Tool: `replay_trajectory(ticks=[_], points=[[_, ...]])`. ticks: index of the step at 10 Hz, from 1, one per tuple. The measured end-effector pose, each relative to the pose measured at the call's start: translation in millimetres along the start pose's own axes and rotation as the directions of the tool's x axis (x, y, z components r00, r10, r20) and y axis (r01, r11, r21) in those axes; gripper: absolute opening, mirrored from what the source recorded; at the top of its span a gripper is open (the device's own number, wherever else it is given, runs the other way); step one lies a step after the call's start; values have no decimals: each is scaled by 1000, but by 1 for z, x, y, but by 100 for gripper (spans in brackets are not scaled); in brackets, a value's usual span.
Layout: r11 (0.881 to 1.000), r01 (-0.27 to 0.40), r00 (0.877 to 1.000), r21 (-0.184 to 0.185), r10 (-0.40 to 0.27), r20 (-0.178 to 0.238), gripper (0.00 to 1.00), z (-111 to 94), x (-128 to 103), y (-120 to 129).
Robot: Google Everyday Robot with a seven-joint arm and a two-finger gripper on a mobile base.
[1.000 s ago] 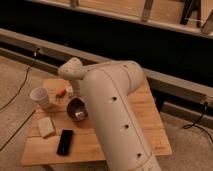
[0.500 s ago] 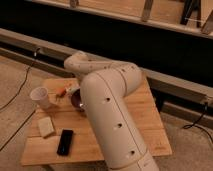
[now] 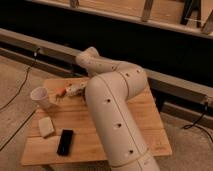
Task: Drag the ceramic bowl in a circle
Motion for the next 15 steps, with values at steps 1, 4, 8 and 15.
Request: replay_trajectory(ticks=[1, 4, 8, 15], points=[[999, -33, 999, 5, 33, -14, 0, 5, 5, -15], [984, -178, 981, 12, 179, -73, 0, 27, 49, -77], [969, -237, 951, 66, 245, -191, 0, 52, 153, -123], [995, -43, 960, 90, 66, -272, 0, 40, 234, -49]])
